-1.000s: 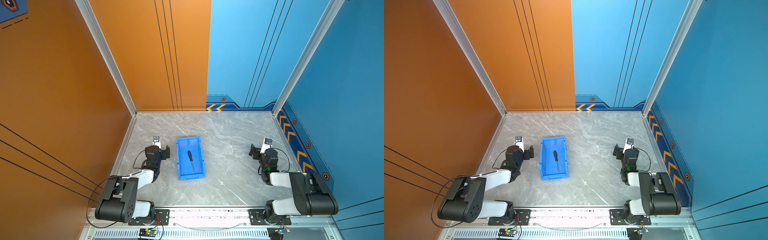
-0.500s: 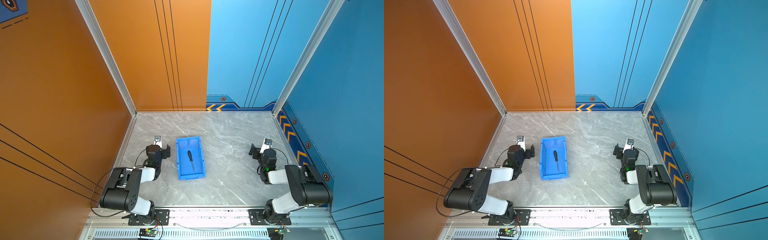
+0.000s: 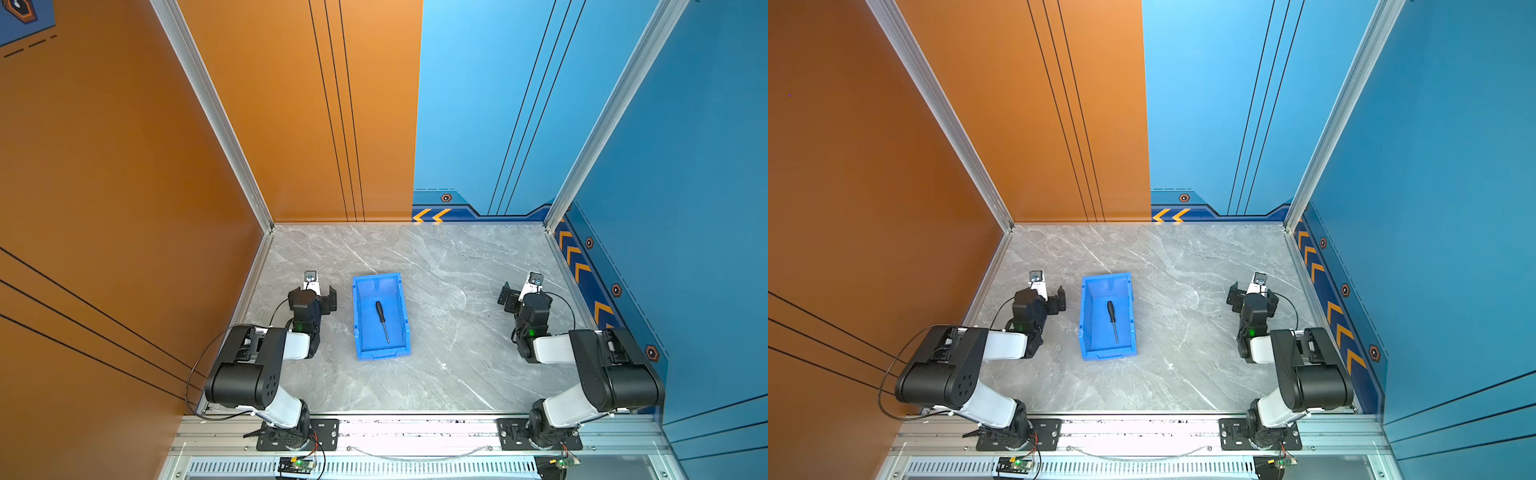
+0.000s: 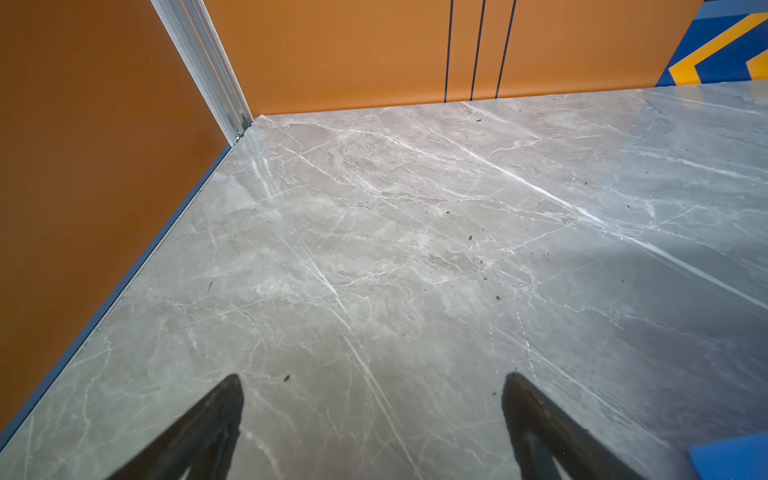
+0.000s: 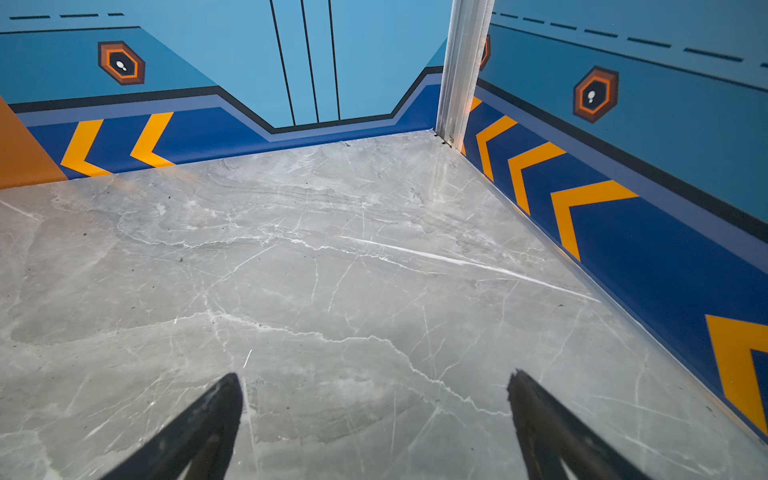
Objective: Put the screwdriver in the bin
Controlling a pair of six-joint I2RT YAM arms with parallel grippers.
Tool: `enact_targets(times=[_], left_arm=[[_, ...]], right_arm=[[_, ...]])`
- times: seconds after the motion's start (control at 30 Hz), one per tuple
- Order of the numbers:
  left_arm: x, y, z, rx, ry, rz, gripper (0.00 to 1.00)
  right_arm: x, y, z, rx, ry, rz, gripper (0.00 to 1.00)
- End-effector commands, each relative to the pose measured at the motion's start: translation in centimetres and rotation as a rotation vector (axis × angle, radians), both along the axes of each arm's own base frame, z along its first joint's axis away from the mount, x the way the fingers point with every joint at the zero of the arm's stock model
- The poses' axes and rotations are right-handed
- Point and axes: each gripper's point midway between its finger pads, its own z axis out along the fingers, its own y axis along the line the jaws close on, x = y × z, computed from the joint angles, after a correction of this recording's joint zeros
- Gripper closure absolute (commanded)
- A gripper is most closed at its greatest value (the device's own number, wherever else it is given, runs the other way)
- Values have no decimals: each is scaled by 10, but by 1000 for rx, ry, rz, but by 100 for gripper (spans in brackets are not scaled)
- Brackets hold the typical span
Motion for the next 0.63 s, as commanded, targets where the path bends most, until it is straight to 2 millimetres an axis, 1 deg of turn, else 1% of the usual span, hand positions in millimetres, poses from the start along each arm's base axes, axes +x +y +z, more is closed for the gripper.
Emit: enact_targets(times=[0.0, 0.6], left_arm=[[1, 0, 1, -18, -15, -5, 2], [2, -1, 0, -35, -8, -26, 2]], right_arm=[[1, -3, -2, -14, 15, -24, 0], [1, -3, -2, -15, 15, -25, 0]])
